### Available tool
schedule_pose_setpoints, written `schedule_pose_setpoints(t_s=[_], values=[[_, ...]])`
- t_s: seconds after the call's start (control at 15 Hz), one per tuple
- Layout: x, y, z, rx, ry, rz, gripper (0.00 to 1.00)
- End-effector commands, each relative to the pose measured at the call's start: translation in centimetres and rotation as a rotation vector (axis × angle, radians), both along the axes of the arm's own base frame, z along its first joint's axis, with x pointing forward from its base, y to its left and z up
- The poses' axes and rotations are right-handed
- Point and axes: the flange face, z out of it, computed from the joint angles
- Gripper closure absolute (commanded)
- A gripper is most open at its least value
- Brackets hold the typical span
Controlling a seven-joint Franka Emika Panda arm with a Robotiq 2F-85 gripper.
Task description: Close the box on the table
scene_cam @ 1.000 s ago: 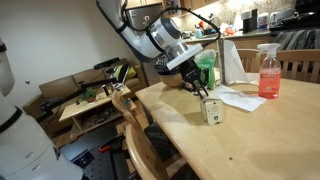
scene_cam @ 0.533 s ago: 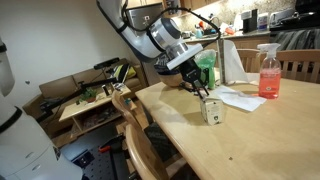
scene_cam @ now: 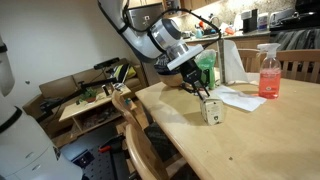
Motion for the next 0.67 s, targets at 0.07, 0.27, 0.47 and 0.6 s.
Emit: schedule_pose_setpoints(t_s=[0.07, 0.27, 0.47, 0.6], values=[[0.59, 0.10, 0.11, -0.034, 0.013, 0.003, 0.70], [0.70, 0.05, 0.01, -0.036, 0.014, 0.000, 0.67], [0.73, 0.03, -0.08, -0.038, 0.016, -0.001, 0.66], [0.74, 0.04, -0.13, -0.040, 0.018, -0.001, 0.68]])
